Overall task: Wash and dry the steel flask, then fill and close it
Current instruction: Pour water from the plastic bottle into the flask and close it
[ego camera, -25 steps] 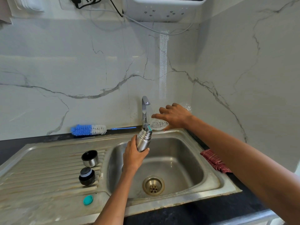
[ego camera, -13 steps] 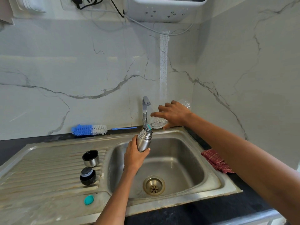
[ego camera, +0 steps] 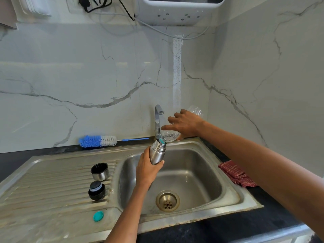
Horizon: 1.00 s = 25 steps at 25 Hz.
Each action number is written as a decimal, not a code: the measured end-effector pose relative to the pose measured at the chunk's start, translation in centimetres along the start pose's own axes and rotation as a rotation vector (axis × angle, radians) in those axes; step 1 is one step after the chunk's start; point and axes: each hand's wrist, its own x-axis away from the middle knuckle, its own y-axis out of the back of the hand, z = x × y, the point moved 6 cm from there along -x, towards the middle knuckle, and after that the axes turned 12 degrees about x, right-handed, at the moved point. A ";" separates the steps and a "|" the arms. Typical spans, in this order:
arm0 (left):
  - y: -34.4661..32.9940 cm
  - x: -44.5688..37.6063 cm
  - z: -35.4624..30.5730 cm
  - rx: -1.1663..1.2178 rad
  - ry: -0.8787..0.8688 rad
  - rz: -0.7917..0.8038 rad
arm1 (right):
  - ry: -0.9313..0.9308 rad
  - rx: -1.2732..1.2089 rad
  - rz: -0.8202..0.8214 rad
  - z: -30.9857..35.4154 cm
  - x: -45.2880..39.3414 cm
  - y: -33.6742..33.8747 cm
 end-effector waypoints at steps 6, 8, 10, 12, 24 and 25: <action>0.1 -0.1 0.1 0.028 -0.001 -0.003 | 0.022 0.084 -0.007 -0.1 -0.5 0.9; 0.1 -0.2 0.1 0.033 -0.001 -0.005 | 0.029 0.119 -0.009 -0.2 -0.7 1.1; 0.1 -0.1 0.0 0.048 -0.008 -0.013 | 0.031 0.144 -0.014 -0.4 -0.9 1.3; 0.1 -0.1 -0.1 0.090 -0.015 -0.025 | 0.032 0.180 -0.028 -0.6 -1.0 1.6; 0.3 0.2 -0.9 0.174 -0.027 -0.042 | 0.087 0.320 -0.083 -1.3 -1.8 3.8; 0.3 0.3 -0.9 0.172 -0.026 -0.042 | 0.088 0.320 -0.083 -1.2 -1.8 3.9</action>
